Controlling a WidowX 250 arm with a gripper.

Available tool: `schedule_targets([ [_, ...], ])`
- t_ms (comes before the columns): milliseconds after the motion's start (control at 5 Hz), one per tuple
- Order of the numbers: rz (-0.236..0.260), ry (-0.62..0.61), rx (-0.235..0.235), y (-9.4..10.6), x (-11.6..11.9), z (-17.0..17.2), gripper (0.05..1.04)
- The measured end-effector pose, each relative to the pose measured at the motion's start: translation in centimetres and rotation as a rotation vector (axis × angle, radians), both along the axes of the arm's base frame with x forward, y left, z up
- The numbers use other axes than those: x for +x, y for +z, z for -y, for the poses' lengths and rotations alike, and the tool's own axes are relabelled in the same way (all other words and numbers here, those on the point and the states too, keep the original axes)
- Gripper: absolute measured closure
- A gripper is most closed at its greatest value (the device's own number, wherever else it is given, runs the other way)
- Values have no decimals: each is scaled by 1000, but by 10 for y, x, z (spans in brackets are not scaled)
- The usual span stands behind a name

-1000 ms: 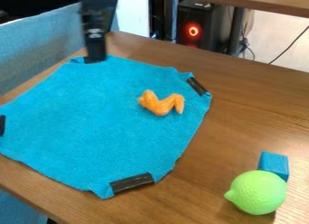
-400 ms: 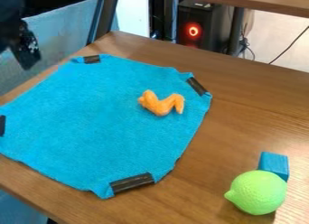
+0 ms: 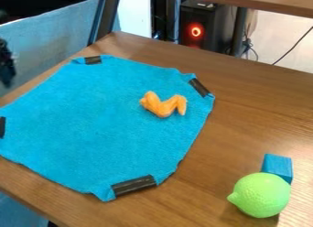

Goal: Fold the cloth from top left to bottom right

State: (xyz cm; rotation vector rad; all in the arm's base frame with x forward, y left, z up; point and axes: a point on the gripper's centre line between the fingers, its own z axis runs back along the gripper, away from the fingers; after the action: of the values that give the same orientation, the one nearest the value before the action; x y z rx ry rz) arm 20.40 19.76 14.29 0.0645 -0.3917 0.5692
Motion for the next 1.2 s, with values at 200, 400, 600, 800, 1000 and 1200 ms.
schedule_targets([
  [200, 47, 78, -77, -18, -8, -6, 84],
  [400, 46, 145, -131, -26, -18, -13, 84],
  [600, -19, 174, -155, -42, -30, -15, 84],
  [800, -48, 176, -135, -49, -33, -14, 84],
  [1000, -77, 146, -114, -61, -27, -9, 84],
  [1200, -87, 120, -86, -69, -23, -5, 84],
])
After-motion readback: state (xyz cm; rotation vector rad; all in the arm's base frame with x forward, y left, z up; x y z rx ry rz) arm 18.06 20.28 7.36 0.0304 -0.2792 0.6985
